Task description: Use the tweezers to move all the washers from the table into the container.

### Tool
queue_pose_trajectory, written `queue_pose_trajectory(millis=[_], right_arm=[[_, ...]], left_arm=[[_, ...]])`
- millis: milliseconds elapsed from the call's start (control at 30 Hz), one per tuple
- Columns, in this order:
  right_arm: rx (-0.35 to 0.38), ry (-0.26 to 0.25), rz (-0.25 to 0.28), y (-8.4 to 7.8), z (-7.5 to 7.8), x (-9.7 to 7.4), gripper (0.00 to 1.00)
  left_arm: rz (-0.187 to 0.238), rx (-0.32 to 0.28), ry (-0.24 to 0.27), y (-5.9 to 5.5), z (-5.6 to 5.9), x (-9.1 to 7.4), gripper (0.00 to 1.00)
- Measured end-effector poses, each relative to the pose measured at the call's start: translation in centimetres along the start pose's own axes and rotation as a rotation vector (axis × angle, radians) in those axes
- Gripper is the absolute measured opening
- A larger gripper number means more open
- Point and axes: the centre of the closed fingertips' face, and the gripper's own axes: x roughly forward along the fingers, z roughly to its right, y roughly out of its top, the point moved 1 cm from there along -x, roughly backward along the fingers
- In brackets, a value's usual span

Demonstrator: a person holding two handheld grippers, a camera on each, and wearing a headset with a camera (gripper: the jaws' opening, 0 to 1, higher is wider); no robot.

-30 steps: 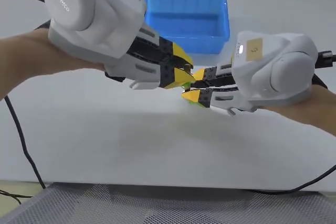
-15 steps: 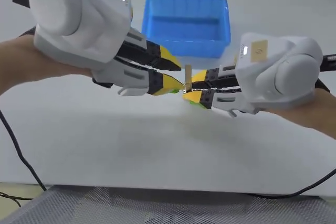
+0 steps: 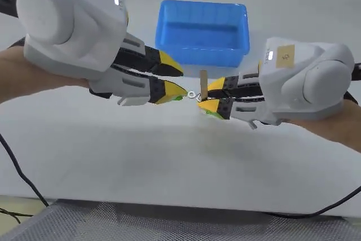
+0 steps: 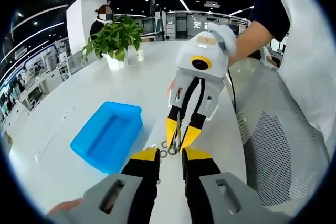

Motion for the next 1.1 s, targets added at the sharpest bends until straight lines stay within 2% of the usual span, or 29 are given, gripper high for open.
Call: queue_pose_trajectory(millis=[400, 500, 633, 733, 1100], right_arm=[[0.007, -0.006, 0.021, 0.4, 0.5, -0.3, 0.1], [0.007, 0.001, 0.022, 0.4, 0.4, -0.2, 0.09], [0.012, 0.011, 0.026, 0.3, 0.0, 0.0, 0.09], [0.01, 0.014, 0.028, 0.3, -0.2, 0.1, 0.09], [0.005, 0.038, 0.033, 0.4, -0.8, 0.3, 0.09]], left_arm=[[-0.003, 0.002, 0.009, 0.0, -0.2, -0.2, 0.21], [0.015, 0.0, 0.009, 0.4, -0.2, 0.0, 0.21], [0.033, 0.028, -0.024, 1.2, 0.5, 0.9, 0.19], [0.046, 0.028, -0.042, 1.5, 0.8, 1.1, 0.11], [0.045, 0.024, -0.068, 1.5, 1.2, 1.2, 0.08]])
